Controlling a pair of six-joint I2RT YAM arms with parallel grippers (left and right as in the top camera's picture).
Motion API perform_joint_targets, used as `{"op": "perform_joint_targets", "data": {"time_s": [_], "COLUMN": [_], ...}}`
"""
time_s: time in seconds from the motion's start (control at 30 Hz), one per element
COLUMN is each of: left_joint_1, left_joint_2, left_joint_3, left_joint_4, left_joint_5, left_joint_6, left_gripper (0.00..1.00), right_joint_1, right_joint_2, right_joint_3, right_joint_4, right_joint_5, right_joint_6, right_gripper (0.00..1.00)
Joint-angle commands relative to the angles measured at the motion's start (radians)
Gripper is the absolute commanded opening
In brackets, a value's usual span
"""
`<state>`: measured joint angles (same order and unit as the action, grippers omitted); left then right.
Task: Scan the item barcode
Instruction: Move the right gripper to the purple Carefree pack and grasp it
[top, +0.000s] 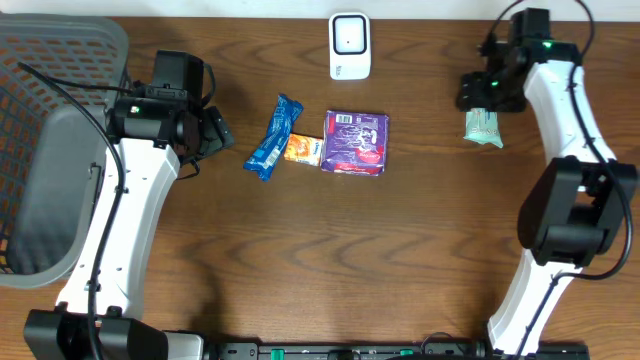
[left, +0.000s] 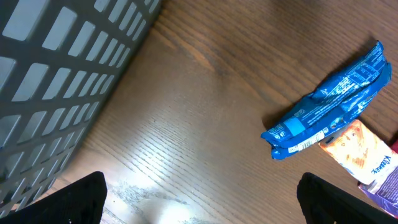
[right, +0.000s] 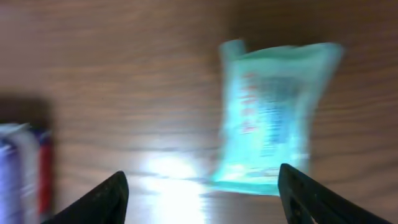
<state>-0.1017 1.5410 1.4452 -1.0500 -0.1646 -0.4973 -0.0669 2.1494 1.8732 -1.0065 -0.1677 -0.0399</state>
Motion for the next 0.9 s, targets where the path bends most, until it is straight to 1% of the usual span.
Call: {"op": "perform_joint_targets", "data": {"time_s": [0.0,0.13,0.2,0.27,0.3,0.33,0.37,0.47,0.57,0.63,0.73,0.77,0.8,0.87], "left_joint_1": [0.000,0.000,0.000,0.000,0.000,0.000,0.000,0.000,0.000,0.000,0.000,0.000,0.000,0.000], "left_joint_2": [-0.005,-0.005,-0.005,-0.005,-0.005,-0.005,-0.005,-0.005,-0.005,-0.005,-0.005,-0.005,-0.005,-0.005], "left_joint_3": [-0.003,-0.003,-0.003,-0.003,-0.003,-0.003,-0.003,-0.003,-0.003,-0.003,-0.003,-0.003,-0.003,-0.003], "left_joint_4": [-0.004,-0.004,-0.004,-0.004,-0.004,-0.004,-0.004,-0.004,-0.004,-0.004,-0.004,-0.004,-0.004,-0.004], "left_joint_5": [-0.020,-0.020,-0.020,-0.020,-0.020,-0.020,-0.020,-0.020,-0.020,-0.020,-0.020,-0.020,-0.020,-0.020], "left_joint_6": [-0.005,-0.005,-0.005,-0.005,-0.005,-0.005,-0.005,-0.005,-0.005,-0.005,-0.005,-0.005,-0.005,-0.005], "left_gripper": [0.98,0.98,0.98,0.98,0.98,0.98,0.98,0.98,0.98,0.98,0.98,0.98,0.98,0.98], "right_joint_1": [0.052,0.103,0.138,0.172,0.200,0.214,0.225,0.251,0.257,0.257,0.257,0.257,0.257,0.257], "right_joint_2": [0.008,0.009,0.011,0.013,0.013,0.013,0.013,0.013,0.013,0.013,0.013,0.013,0.013,0.011], "right_joint_3": [0.009,-0.014,-0.034,-0.055,-0.087,-0.107,-0.127,-0.226,-0.297,-0.337,-0.384,-0.389,-0.389,-0.388], "right_joint_4": [-0.021,-0.014,0.002,0.022,0.056,0.078,0.095,0.171,0.228,0.256,0.290,0.293,0.293,0.298], "right_joint_5": [-0.217,-0.330,-0.343,-0.342,-0.341,-0.338,-0.334,-0.332,-0.332,-0.333,-0.347,-0.346,-0.347,-0.347], "right_joint_6": [0.025,0.025,0.037,0.073,0.108,0.124,0.137,0.223,0.263,0.280,0.279,0.278,0.278,0.279], "right_gripper": [0.74,0.75,0.78,0.79,0.79,0.75,0.74,0.74,0.74,0.72,0.62,0.50,0.44,0.25]}}
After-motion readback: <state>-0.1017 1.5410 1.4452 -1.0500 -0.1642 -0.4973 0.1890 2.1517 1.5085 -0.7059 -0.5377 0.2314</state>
